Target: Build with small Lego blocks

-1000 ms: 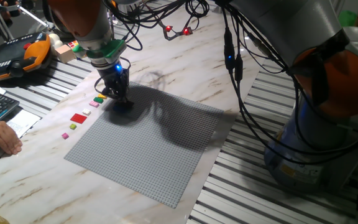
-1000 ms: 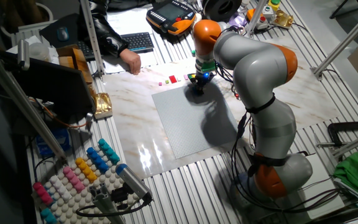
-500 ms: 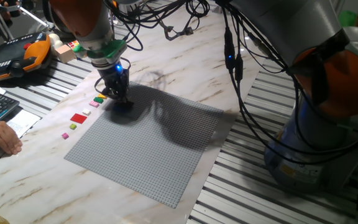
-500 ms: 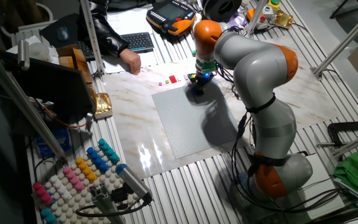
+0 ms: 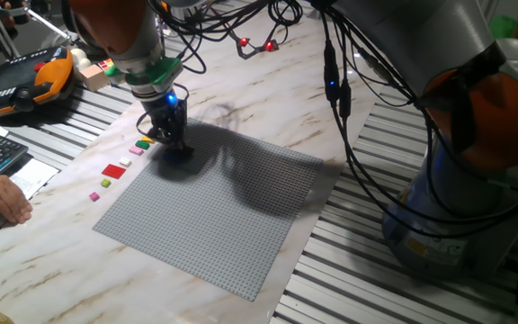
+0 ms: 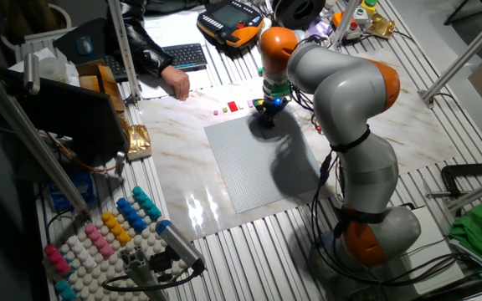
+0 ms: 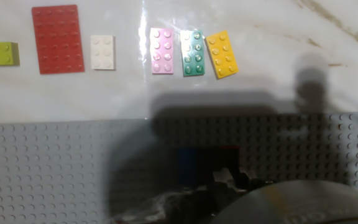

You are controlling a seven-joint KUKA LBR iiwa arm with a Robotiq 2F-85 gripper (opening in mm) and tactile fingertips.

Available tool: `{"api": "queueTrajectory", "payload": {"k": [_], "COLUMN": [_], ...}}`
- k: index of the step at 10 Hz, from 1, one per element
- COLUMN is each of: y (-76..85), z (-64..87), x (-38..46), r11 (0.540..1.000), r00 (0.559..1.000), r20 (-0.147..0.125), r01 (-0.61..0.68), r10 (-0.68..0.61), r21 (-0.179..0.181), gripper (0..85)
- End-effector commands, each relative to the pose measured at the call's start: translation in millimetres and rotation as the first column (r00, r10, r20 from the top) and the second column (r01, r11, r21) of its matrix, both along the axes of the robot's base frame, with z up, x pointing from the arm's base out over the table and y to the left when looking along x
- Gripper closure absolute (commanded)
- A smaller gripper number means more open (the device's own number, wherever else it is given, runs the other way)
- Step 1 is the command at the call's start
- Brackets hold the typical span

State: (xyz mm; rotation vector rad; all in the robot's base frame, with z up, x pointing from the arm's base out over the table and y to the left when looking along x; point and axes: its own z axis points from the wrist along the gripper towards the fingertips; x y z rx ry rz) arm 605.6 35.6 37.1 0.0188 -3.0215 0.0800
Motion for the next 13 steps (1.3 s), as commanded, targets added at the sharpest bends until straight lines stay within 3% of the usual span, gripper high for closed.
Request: {"api": "queueTrajectory", "payload": {"k": [1, 6, 10, 13], "y": [-0.1, 3.9, 4.6, 4.8], "z": [2.2, 8.0, 10.0, 9.6], "x": [1.3, -3.1, -4.0, -3.8], "r11": [1.000, 1.000, 0.999, 0.998], "r00": [1.000, 1.000, 0.999, 0.998], "r20": [0.003, -0.013, -0.018, -0.022], "r01": [0.000, 0.019, 0.042, 0.066], "r10": [0.000, -0.019, -0.043, -0.066], "r21": [-0.002, -0.010, -0.030, 0.001], "gripper": [58.3, 52.7, 38.7, 40.3]}}
